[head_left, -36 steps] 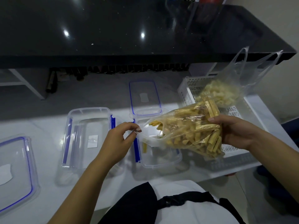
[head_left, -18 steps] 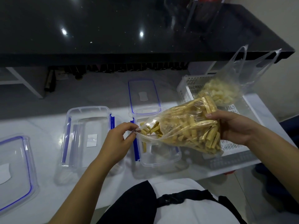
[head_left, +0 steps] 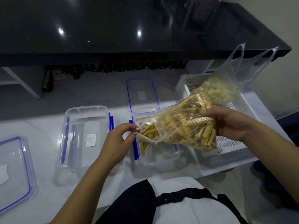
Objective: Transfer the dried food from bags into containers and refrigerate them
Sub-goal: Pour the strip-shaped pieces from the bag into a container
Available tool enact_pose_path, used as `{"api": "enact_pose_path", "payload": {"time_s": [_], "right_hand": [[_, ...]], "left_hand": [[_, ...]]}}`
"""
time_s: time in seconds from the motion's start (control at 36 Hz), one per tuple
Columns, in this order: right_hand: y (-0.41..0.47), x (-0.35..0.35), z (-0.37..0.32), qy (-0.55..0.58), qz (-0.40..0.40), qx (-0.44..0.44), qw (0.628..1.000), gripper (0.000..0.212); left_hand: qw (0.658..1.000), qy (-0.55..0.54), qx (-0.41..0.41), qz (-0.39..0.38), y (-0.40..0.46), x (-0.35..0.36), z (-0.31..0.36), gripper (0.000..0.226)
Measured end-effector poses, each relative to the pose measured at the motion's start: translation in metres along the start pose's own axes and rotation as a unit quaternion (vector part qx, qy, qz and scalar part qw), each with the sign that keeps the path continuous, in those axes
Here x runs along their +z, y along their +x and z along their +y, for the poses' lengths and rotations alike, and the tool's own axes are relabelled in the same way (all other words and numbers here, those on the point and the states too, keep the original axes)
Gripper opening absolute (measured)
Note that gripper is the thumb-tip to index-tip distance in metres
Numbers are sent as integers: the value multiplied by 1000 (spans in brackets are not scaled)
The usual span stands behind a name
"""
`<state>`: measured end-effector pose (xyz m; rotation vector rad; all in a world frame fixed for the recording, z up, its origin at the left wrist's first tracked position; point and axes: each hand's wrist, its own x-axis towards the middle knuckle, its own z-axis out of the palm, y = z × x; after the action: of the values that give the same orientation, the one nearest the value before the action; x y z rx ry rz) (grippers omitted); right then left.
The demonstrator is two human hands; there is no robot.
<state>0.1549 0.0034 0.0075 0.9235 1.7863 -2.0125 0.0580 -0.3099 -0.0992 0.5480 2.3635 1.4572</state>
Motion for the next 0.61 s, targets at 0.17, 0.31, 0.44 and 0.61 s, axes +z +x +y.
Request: {"api": "enact_pose_path", "payload": {"time_s": [0.17,0.31,0.44,0.61], "right_hand": [[0,0,-6,25,-42,-21,999,17],[1,1,-8,33,-49,-26,998,20],[-4,4,-16,41,-64,-31,997,19],[-9,4,-27,54,-68,-53,995,21]], "left_hand": [[1000,-26,3,6,-1,-1,3,29],[1000,-27,-7,0,-2,0,3,28],[999,-37,0,3,-3,-2,5,27],[999,-40,5,11,-3,-2,8,27]]}}
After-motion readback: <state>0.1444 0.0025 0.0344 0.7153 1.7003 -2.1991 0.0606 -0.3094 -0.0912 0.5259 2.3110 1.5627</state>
